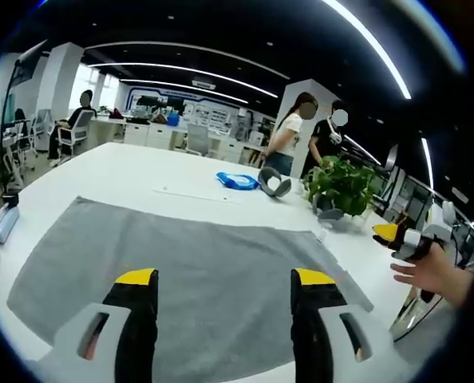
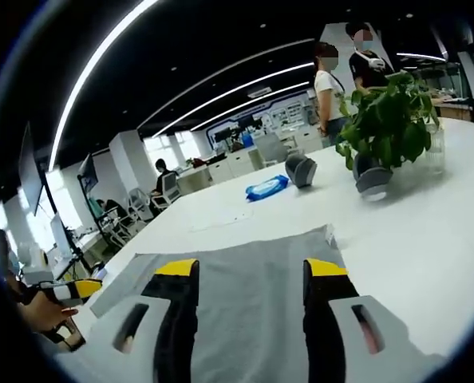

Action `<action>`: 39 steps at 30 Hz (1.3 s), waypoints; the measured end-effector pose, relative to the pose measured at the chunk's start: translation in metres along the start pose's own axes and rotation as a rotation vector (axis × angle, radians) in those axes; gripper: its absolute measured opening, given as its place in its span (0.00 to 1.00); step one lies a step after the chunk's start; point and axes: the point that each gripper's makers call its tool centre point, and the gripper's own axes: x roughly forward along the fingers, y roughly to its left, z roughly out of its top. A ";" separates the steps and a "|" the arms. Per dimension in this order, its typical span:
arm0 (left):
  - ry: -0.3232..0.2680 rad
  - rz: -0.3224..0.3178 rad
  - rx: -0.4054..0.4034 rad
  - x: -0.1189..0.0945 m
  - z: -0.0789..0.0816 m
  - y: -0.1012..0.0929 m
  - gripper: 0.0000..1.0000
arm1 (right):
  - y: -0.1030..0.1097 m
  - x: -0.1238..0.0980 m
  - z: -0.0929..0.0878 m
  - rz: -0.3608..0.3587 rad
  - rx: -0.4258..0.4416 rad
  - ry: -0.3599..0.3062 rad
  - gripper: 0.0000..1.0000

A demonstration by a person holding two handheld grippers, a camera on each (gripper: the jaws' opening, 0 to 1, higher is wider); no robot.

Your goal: Fold the towel on the table until its edges align and the towel forms a compact rectangular stack.

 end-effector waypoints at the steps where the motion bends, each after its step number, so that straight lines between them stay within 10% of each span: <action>1: 0.001 -0.001 0.002 0.000 0.000 0.000 0.69 | -0.004 0.002 0.003 -0.009 -0.003 -0.003 0.50; 20: 0.045 -0.113 -0.044 -0.001 -0.007 -0.020 0.22 | -0.067 0.000 -0.064 -0.169 0.050 0.193 0.33; 39: 0.075 -0.147 -0.066 -0.005 -0.009 -0.026 0.05 | -0.109 -0.014 -0.115 -0.311 0.072 0.427 0.16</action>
